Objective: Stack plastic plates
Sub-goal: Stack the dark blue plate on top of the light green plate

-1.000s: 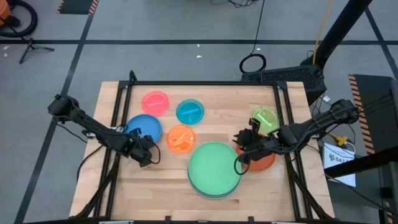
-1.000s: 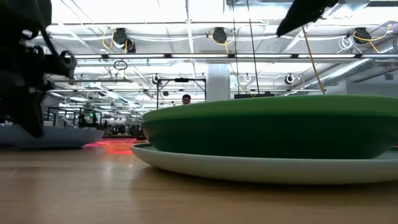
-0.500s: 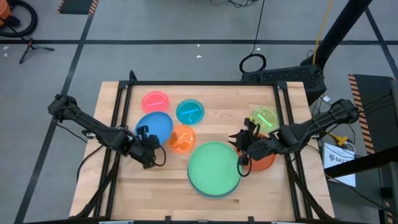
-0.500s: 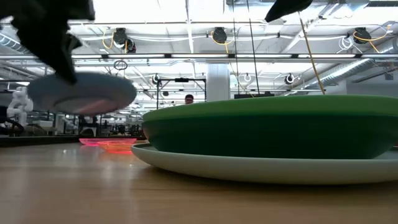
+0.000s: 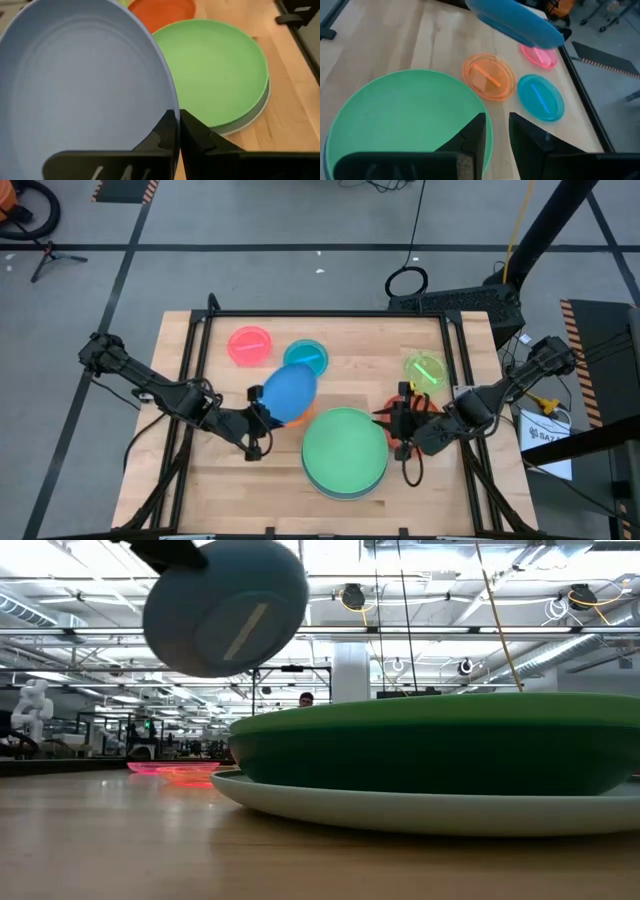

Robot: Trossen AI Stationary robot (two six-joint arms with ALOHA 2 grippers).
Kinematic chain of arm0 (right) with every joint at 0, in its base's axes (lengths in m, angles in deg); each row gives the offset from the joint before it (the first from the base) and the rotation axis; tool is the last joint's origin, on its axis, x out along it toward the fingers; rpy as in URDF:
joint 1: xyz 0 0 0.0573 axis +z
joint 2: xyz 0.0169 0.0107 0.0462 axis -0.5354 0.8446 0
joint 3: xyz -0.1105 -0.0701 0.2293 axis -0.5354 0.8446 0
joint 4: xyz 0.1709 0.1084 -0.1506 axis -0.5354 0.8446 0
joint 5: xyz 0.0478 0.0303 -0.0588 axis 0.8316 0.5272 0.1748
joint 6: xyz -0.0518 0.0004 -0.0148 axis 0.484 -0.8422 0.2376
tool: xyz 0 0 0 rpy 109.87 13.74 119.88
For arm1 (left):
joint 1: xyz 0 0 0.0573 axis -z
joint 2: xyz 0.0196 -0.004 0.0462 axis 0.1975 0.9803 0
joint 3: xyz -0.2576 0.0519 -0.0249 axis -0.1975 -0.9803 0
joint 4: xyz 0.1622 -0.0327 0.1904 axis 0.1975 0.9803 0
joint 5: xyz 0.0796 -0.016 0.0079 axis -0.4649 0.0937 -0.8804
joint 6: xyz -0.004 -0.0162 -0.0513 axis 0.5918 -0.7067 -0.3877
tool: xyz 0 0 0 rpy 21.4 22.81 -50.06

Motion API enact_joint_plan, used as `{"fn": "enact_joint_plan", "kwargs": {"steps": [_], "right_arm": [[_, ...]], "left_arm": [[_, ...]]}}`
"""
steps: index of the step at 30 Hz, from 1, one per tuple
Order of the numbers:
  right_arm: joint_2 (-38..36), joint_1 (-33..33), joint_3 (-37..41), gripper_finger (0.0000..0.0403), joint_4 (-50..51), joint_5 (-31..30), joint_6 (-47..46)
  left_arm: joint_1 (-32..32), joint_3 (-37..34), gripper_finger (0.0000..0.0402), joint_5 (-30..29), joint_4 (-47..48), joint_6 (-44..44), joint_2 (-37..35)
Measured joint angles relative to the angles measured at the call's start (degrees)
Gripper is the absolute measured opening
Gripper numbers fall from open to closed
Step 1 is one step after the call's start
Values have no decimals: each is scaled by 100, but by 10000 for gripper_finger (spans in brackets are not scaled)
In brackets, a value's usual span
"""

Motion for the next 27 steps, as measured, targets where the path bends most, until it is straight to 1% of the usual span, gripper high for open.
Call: {"fn": "enact_joint_plan", "kwargs": {"steps": [8,14,18,21,27], "right_arm": [[-8,205,0,77,-204,-3,290],[-8,366,2,77,-224,2,391],[-67,494,2,77,-198,7,394],[-106,627,2,77,-192,6,408],[-127,920,2,77,-109,11,413]], "left_arm": [[-123,2,9,371,-1270,686,552],[-258,8,9,541,-2074,861,1002],[-325,291,9,662,-2047,887,1434],[-332,694,9,665,-1802,1014,1793],[-346,1587,9,672,-871,1327,2597]]}}
